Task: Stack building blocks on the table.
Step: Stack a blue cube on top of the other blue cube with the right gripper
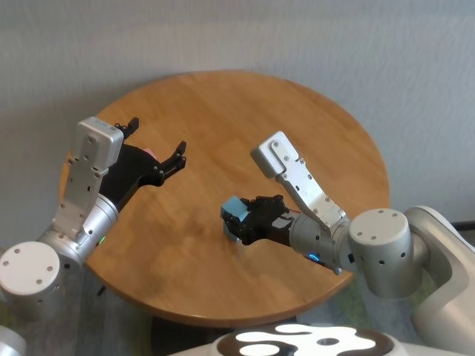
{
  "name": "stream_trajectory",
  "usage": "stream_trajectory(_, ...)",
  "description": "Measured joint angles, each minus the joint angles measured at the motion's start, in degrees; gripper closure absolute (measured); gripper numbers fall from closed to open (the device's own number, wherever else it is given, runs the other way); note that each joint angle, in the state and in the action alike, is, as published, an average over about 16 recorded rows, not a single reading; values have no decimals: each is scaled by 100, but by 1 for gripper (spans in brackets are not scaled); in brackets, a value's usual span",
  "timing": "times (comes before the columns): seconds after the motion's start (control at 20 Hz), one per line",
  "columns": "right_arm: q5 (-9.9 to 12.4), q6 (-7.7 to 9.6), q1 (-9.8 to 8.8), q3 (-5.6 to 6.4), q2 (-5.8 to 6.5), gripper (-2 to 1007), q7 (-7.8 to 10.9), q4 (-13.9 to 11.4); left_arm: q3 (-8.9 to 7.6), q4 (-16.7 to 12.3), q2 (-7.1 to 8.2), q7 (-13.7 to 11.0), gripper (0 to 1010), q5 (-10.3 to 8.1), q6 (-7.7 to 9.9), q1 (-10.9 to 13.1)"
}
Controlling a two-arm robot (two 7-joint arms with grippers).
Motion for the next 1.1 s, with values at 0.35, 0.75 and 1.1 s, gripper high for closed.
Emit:
stream_trajectory(0.35,-107,71,36,4,-56,648,55,67,0,0,0,0,8,0,0,0)
stream_trajectory(0.75,-210,126,51,36,-93,648,119,88,0,0,0,0,8,0,0,0)
stream_trajectory(1.1,-256,135,54,57,-108,645,153,93,0,0,0,0,8,0,0,0)
